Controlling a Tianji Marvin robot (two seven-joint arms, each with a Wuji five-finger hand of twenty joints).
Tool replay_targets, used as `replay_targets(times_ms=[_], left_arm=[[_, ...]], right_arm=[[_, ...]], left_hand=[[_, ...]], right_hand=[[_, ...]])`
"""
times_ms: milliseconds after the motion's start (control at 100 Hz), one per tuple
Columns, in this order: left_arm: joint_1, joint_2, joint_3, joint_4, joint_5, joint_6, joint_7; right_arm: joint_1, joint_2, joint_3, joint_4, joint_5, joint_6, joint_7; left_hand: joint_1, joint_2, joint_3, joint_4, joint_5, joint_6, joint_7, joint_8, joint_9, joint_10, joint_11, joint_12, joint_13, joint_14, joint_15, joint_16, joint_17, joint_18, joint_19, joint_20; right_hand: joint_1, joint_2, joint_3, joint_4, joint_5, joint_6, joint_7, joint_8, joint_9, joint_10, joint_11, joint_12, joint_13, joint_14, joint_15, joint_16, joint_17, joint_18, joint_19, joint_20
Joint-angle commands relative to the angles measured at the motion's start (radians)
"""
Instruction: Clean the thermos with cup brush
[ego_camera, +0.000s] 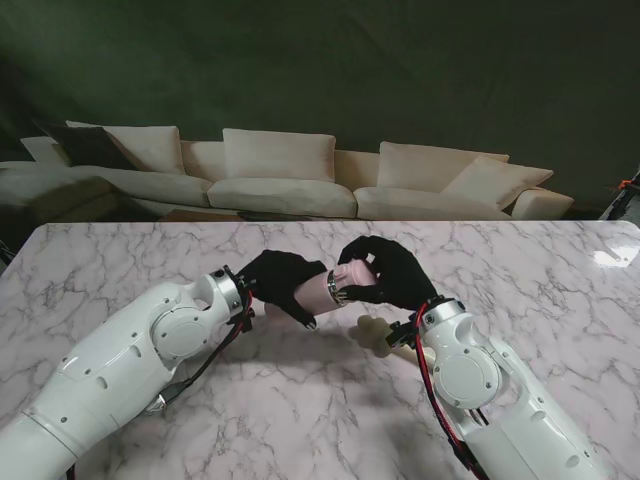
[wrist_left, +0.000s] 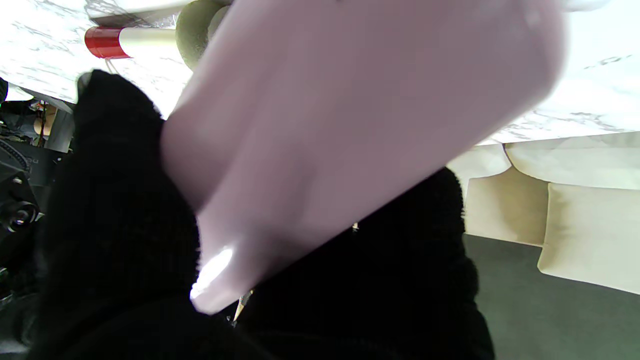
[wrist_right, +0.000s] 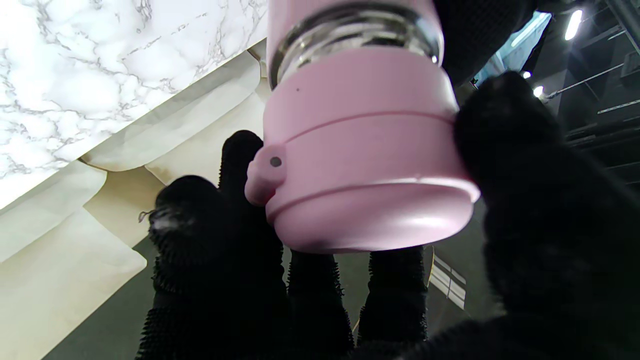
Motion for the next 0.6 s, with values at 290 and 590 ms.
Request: replay_targets(times_ms=[290, 590], left_arm=[[-0.003, -0.006, -0.007, -0.013, -0.001, -0.002, -0.010], [0.002, -0.007, -0.008, -0.028, -0.001, 0.001, -0.012]], right_arm=[[-0.006, -0.005, -0.014, 0.013, 0.013, 0.010, 0.007], [0.000, -0.013, -0.043, 0.017, 0.049, 0.040, 0.001]], left_hand=[[0.395, 0.376, 0.356, 0.053, 0.091, -0.222, 0.167, 0.051, 0.005, -0.036, 0.052, 0.017, 0.097, -0.093, 0.190, 0.043, 0.017, -0.101, 0.055, 0.016], [0.395, 0.373, 0.355, 0.052, 0.091, -0.222, 0.167, 0.051, 0.006, -0.034, 0.052, 0.017, 0.098, -0.094, 0.191, 0.044, 0.018, -0.102, 0.055, 0.016]], right_hand=[[0.309, 0.207, 0.243, 0.083, 0.104, -0.052, 0.205, 0.086, 0.063, -0.053, 0.091, 0.036, 0.101, -0.199, 0.186, 0.054, -0.008, -0.075, 0.016, 0.014], [0.278, 0.247, 0.118, 0.098, -0.001, -0.053, 0.230, 0.051, 0.022, -0.027, 0.108, 0.040, 0.142, -0.191, 0.124, 0.034, 0.030, -0.041, -0.013, -0.021]])
